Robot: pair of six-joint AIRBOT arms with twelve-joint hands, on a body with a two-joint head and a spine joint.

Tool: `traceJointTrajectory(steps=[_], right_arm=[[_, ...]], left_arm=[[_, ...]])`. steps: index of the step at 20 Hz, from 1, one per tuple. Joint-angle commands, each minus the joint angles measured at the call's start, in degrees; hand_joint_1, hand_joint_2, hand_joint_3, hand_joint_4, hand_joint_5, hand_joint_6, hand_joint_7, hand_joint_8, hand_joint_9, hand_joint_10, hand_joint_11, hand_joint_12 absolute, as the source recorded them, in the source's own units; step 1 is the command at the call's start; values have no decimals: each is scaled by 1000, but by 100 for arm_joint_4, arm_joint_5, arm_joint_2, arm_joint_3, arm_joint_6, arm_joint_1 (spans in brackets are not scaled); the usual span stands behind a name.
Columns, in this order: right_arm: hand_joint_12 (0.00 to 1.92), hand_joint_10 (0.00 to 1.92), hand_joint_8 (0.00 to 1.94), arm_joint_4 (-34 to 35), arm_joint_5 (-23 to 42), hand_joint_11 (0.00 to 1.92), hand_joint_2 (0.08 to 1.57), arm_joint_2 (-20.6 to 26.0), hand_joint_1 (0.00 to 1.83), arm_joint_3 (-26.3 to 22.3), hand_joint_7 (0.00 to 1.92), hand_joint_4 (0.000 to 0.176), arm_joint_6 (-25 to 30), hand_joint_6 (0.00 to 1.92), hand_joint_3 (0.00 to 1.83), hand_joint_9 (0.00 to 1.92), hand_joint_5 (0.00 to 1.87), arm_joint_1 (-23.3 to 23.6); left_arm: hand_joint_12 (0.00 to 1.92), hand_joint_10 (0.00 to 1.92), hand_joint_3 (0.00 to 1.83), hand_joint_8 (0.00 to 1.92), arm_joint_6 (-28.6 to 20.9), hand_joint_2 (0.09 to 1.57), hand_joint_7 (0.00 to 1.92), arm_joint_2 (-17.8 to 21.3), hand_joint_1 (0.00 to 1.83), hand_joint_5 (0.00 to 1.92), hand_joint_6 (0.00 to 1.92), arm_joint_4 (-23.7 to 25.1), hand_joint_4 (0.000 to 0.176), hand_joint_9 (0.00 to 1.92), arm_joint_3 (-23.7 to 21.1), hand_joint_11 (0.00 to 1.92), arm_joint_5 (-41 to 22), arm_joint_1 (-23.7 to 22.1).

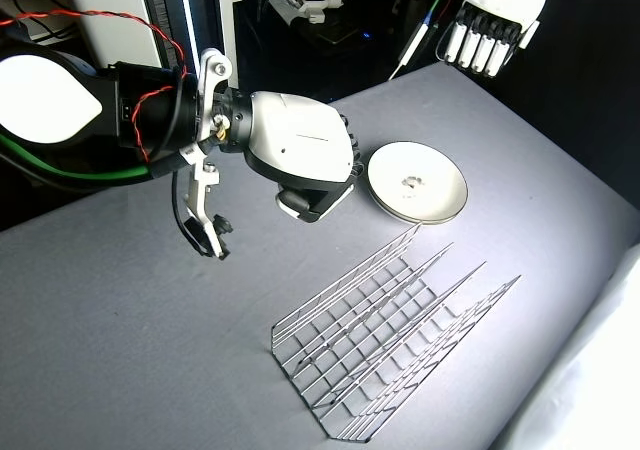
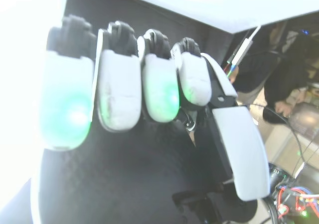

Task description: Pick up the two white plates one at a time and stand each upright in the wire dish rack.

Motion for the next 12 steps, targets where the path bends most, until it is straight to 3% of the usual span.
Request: traceJointTrajectory(steps=[1, 3, 12], right_arm=[[0, 0, 0, 220, 603, 0, 1112, -1, 0, -1, 0, 0, 25, 0, 174, 0, 0, 39], [0, 0, 0, 224, 616, 0, 1206, -50, 0, 3, 0, 0, 24, 0, 14, 0, 0, 12], [0, 0, 0, 312, 1523, 0, 1258, -224, 8, 235, 0, 0, -19, 0, 20, 0, 0, -306]], left_arm=[[121, 1, 273, 0, -4, 1019, 6, 29, 0, 15, 19, -489, 0, 7, 47, 0, -223, -68], [48, 0, 11, 0, -54, 1140, 0, 27, 0, 35, 7, -403, 0, 0, 46, 11, -259, -71], [22, 1, 0, 0, -253, 1143, 0, -146, 0, 29, 5, 98, 0, 4, 147, 47, -406, -353]])
